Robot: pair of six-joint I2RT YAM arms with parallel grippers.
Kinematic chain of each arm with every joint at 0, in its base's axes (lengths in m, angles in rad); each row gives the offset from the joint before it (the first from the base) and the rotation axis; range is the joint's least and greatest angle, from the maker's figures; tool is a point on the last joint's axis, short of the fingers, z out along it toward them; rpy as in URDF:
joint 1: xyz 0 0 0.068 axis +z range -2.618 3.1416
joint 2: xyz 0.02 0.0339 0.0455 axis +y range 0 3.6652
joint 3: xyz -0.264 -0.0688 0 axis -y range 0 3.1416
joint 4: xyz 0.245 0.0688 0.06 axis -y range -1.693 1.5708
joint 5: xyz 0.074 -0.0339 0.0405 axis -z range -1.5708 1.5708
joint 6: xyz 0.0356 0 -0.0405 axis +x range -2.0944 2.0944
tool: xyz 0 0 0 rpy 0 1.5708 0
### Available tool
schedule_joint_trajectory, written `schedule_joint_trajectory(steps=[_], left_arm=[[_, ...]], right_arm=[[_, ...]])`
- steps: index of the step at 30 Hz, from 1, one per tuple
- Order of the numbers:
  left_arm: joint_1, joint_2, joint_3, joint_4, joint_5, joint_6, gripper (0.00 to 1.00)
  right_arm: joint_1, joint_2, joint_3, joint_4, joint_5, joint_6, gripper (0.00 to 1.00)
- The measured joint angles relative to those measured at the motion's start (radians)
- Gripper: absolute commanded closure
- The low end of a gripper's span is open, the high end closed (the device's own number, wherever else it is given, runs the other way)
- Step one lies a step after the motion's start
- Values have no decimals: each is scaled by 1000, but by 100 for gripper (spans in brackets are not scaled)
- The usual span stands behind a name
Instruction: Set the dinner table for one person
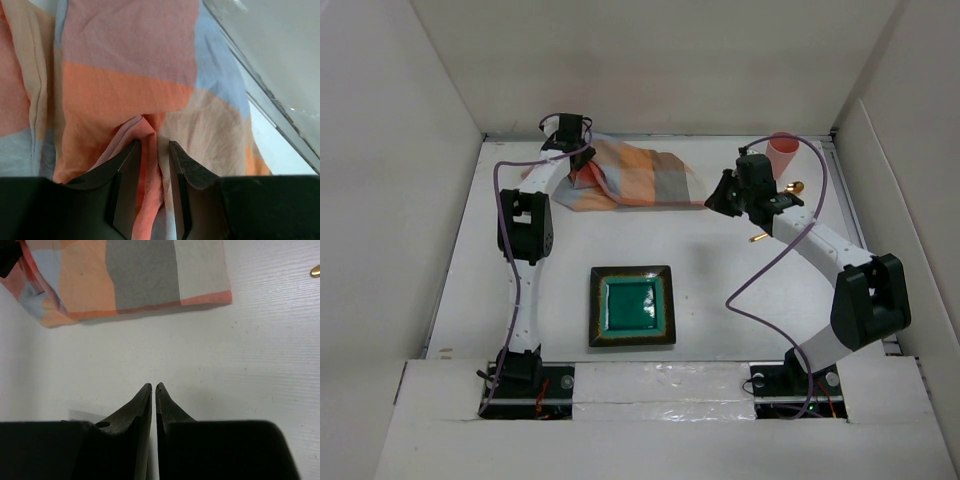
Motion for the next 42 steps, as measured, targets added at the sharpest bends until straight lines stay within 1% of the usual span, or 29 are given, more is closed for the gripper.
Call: schedule_joint_trajectory(steps=[1, 2, 3, 5, 8, 10, 11, 12, 13, 14, 16, 17, 18, 21, 23, 26, 30, 31, 32, 35, 38, 42], left_arm=[[0, 4, 3, -6, -3, 2, 76], [0, 5, 3, -11, -7, 3, 82], [0, 5, 3, -17, -10, 5, 82], [0, 5, 9, -25, -18, 6, 87], [0, 5, 13, -25, -34, 7, 88], [0, 5, 10, -24, -48, 7, 85], [0, 4, 5, -22, -55, 7, 82], [0, 2, -6, -14, -62, 8, 81], [0, -2, -20, -11, -69, 8, 81], [0, -4, -31, -10, -76, 8, 84], [0, -4, -41, -13, -84, 11, 89], [0, -4, -42, -17, -88, 13, 97], [0, -4, -42, -18, -92, 14, 100], [0, -4, -42, -13, -96, 19, 100], [0, -6, -47, -11, -96, 19, 100], [0, -34, -90, -1, -97, 23, 100], [0, -142, -232, 34, -101, 27, 100], [0, -149, -242, 37, -102, 27, 100], [0, -214, -313, 48, -106, 31, 100], [0, -308, -407, 79, -115, 39, 100], [0, -349, -432, 93, -122, 46, 100], [0, -367, -471, 122, -122, 50, 100]], right_arm=[[-1, 0, 0, 0, 0, -3, 86], [-2, 0, 0, 0, 0, -6, 86], [-3, 0, 0, 0, 0, -6, 86], [-7, 0, 0, -1, 0, -7, 86], [-8, 0, -1, -2, 0, -8, 84], [-8, 0, -3, -3, 0, -11, 77], [-8, 0, -4, -3, 0, -13, 75], [-8, 0, -6, -2, -1, -14, 70], [-8, 1, -7, -2, -2, -14, 69], [-8, 2, -7, 0, -5, -14, 68], [-8, 10, -7, 5, -10, -13, 62], [-8, 17, -7, 9, -12, -12, 61], [-10, 26, -7, 12, -13, -10, 57], [-17, 68, -7, 13, -14, 14, 51], [-23, 106, -3, 10, -8, 40, 50], [-33, 171, 7, 7, 2, 103, 46], [-43, 235, 9, 19, 15, 217, 36], [-47, 249, 9, 29, 15, 254, 33], [-47, 258, 9, 37, 15, 278, 33], [-48, 283, 10, 94, 11, 377, 31], [-40, 319, 22, 154, 13, 463, 31], [-24, 384, 55, 211, 24, 564, 35]])
